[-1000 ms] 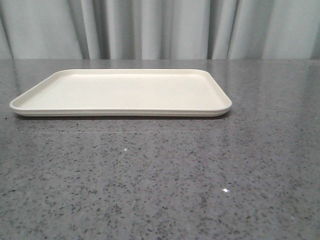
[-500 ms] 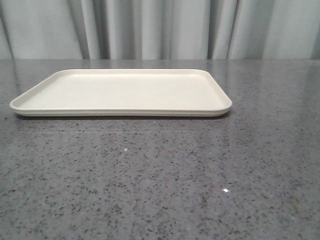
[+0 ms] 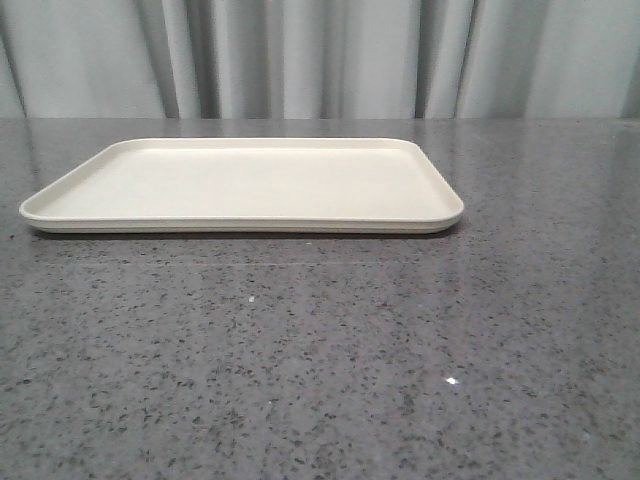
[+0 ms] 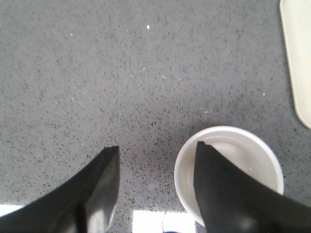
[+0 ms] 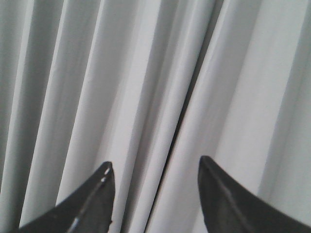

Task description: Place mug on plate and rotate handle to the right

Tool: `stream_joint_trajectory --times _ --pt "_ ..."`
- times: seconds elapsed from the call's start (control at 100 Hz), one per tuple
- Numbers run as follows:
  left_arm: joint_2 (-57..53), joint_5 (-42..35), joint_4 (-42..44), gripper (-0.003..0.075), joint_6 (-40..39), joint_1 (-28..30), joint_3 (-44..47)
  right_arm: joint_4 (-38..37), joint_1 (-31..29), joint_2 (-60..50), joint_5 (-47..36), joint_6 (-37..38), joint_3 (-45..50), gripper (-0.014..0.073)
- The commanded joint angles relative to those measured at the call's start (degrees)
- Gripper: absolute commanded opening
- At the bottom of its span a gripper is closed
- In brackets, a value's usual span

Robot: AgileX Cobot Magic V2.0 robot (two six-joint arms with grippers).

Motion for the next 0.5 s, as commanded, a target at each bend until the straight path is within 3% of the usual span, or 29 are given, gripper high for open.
stream_joint_trajectory --times 0.0,0.49 --pt "-0.02 -0.38 0.03 0.0345 -0.01 -0.36 1.06 0.05 0.0 0.26 -1.48 -0.39 -1.95 0.0401" --pt "1.09 -0.68 -1.56 0.0345 0.67 -0.36 7.53 0.11 0.0 0.26 -1.42 -0.39 -1.95 0.0401"
